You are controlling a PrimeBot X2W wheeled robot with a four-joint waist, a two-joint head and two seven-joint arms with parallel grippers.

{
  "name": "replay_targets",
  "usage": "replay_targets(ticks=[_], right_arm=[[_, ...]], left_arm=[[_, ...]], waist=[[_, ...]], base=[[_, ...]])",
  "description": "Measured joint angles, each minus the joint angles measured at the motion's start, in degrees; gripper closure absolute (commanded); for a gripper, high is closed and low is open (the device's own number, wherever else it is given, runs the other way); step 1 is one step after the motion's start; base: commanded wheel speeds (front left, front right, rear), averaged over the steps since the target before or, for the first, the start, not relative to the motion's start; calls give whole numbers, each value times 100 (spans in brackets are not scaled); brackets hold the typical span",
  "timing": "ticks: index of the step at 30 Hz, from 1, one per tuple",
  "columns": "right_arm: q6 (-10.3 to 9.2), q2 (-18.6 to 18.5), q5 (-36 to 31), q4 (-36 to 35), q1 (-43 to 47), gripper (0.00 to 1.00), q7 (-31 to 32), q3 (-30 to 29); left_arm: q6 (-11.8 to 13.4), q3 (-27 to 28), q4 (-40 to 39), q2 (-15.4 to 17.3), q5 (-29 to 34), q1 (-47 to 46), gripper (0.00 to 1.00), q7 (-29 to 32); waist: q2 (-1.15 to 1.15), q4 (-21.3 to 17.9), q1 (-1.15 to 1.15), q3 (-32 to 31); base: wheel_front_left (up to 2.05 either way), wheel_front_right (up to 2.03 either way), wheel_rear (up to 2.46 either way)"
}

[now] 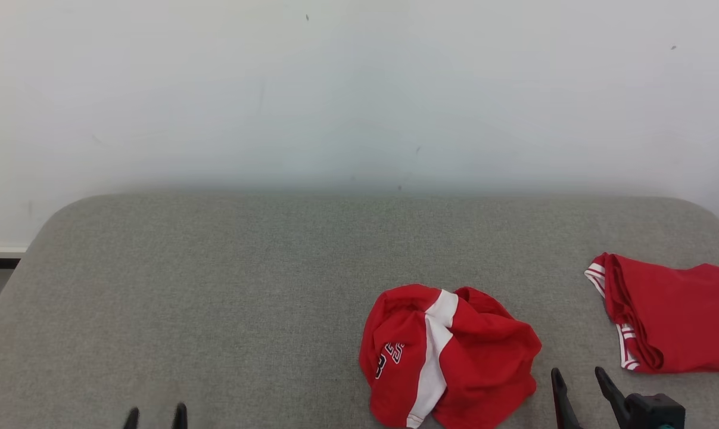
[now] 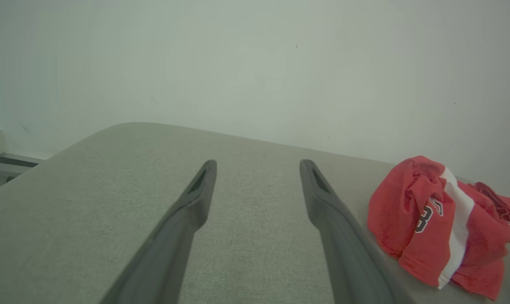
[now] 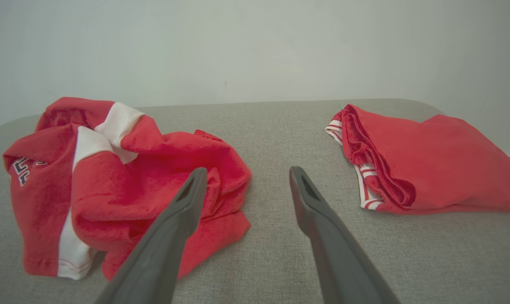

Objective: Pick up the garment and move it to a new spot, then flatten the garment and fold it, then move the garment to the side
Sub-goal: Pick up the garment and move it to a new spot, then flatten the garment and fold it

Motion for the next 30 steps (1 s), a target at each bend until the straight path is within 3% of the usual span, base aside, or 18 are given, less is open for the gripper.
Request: replay_targets(ticks=[8, 30], right_arm=[[0, 3, -91, 90, 10, 0, 377, -164], [0, 3, -110, -300, 85, 0, 436, -130]], left_arm=[[0, -281, 776, 186, -20, -119, 0, 162], [93, -367, 699, 193, -142, -291, 0, 154]], waist=[[0, 75, 0, -52], [0, -110, 0, 24]], base=[[0, 0, 0], [0, 0, 0]])
